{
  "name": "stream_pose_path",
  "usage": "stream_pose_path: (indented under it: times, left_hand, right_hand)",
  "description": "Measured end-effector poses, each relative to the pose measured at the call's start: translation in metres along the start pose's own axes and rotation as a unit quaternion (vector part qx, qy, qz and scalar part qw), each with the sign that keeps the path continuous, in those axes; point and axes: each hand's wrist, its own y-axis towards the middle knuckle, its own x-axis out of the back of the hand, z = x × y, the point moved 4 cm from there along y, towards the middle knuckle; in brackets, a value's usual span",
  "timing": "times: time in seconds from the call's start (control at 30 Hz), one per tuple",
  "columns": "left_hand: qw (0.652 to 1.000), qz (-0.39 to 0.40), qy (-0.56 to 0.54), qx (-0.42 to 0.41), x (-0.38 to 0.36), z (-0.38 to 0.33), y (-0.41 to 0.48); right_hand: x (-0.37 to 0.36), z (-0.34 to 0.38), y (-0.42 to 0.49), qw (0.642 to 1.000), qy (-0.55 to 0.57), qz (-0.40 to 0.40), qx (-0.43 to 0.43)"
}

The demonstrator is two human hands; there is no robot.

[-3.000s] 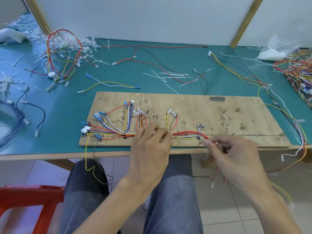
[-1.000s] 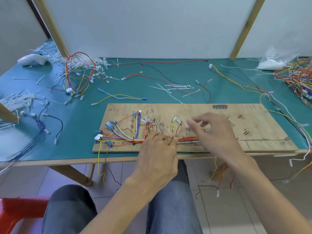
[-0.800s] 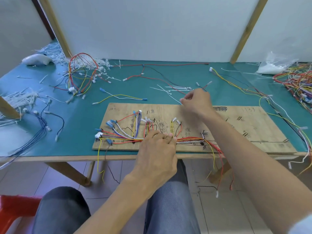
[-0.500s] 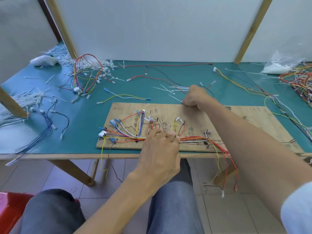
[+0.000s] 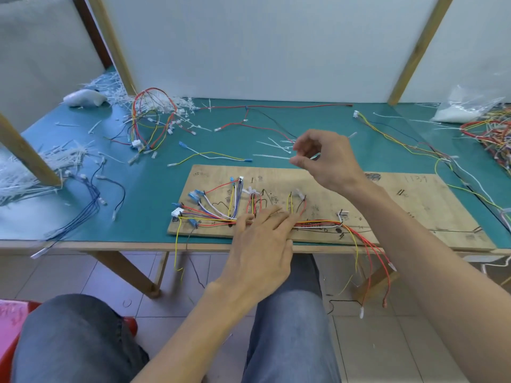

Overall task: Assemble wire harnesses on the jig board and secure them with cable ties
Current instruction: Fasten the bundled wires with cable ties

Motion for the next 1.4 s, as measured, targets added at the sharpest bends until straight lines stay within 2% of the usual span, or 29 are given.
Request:
stream_pose_path:
  times: [0.17,0.23,0.3,0.37,0.47,0.53,0.6,0.7,0.8,0.87,1.03,1.1,1.17,1.2,1.27,1.33,1.4]
  left_hand:
    - [0.998,-0.043,-0.022,-0.027,0.009,0.003,-0.008]
    - [0.993,-0.101,-0.047,-0.042,0.020,0.003,-0.014]
    - [0.975,-0.205,-0.073,-0.043,0.041,0.012,-0.022]
    - [0.962,-0.265,-0.067,-0.006,0.064,0.032,-0.025]
    - [0.976,-0.205,-0.069,0.013,0.082,0.063,-0.021]
    - [0.981,-0.156,-0.113,-0.011,0.082,0.075,-0.022]
    - [0.973,-0.156,-0.169,-0.005,0.079,0.085,-0.028]
    - [0.936,-0.179,-0.298,0.057,0.072,0.101,-0.034]
    - [0.918,-0.178,-0.345,0.084,0.063,0.106,-0.035]
    - [0.918,-0.177,-0.345,0.084,0.058,0.105,-0.035]
    - [0.936,-0.190,-0.281,0.092,0.061,0.104,-0.039]
    - [0.932,-0.253,-0.217,0.142,0.069,0.122,-0.060]
    - [0.910,-0.290,-0.166,0.244,0.071,0.145,-0.092]
    - [0.906,-0.269,-0.147,0.291,0.066,0.152,-0.106]
    - [0.913,-0.190,-0.142,0.332,0.048,0.154,-0.122]
    - [0.915,-0.138,-0.177,0.335,0.033,0.148,-0.124]
    - [0.911,-0.121,-0.213,0.332,0.028,0.147,-0.121]
  right_hand:
    - [0.000,0.038,-0.027,0.996,0.031,0.047,0.062]
    - [0.001,0.050,-0.034,0.995,0.031,0.064,0.077]
    - [0.002,0.060,-0.041,0.992,0.038,0.089,0.080]
    - [-0.001,0.072,-0.048,0.986,0.042,0.132,0.089]
    - [-0.011,0.092,-0.055,0.974,0.062,0.190,0.107]
    - [-0.018,0.102,-0.056,0.971,0.078,0.198,0.113]
    - [-0.026,0.107,-0.055,0.971,0.103,0.186,0.106]
    - [-0.046,0.107,-0.062,0.964,0.228,0.132,0.027]
    - [-0.078,0.100,-0.077,0.936,0.322,0.132,-0.057]
    - [-0.092,0.094,-0.086,0.929,0.339,0.131,-0.065]
    - [-0.103,0.082,-0.094,0.932,0.352,0.054,-0.066]
    - [-0.104,0.076,-0.095,0.930,0.360,0.019,-0.069]
    - [-0.101,0.072,-0.096,0.926,0.372,0.000,-0.069]
    - [-0.099,0.070,-0.096,0.924,0.375,-0.002,-0.070]
    - [-0.098,0.069,-0.097,0.919,0.387,0.001,-0.076]
    - [-0.100,0.072,-0.100,0.912,0.402,0.020,-0.078]
    - [-0.102,0.075,-0.105,0.912,0.401,0.047,-0.075]
